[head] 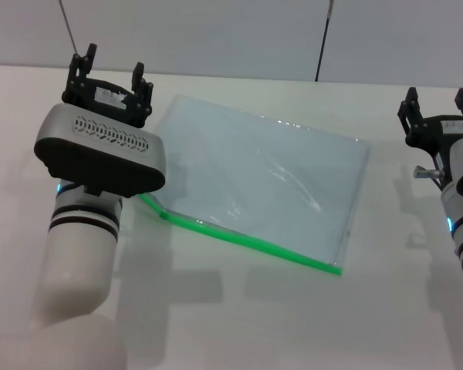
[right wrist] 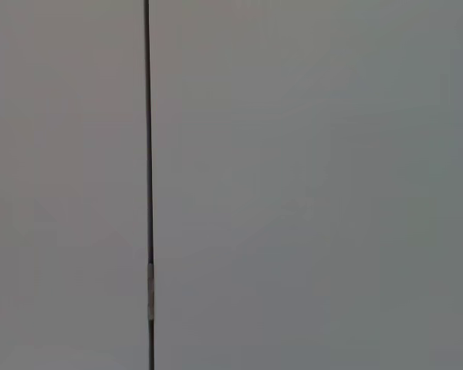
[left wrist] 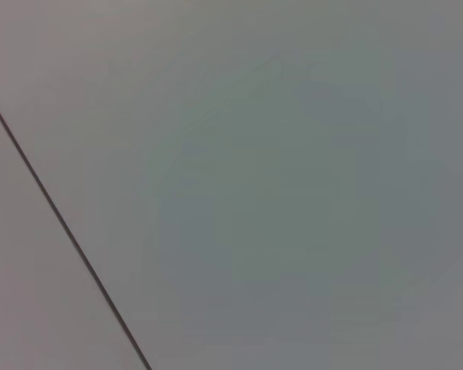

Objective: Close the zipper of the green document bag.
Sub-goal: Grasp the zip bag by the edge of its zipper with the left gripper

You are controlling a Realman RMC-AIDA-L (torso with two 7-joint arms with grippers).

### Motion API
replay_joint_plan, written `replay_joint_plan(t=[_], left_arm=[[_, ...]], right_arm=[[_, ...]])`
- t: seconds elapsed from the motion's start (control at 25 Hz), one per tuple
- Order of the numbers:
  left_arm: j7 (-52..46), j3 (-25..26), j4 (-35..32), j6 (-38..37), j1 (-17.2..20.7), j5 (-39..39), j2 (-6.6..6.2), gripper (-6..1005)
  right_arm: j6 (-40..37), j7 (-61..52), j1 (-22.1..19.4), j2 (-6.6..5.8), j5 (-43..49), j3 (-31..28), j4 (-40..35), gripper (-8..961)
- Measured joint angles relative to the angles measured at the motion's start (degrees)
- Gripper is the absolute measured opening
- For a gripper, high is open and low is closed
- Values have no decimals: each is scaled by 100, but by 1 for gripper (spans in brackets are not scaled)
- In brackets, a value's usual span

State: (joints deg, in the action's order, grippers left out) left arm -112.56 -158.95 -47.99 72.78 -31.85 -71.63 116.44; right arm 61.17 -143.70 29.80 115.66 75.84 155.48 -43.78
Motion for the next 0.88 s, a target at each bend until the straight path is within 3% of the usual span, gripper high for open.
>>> replay_joint_plan(t=[0.88], left_arm=[[307, -34, -42, 84, 44, -40, 1, 675]], right_arm=[[0, 0, 0, 0, 0, 0, 16, 734]])
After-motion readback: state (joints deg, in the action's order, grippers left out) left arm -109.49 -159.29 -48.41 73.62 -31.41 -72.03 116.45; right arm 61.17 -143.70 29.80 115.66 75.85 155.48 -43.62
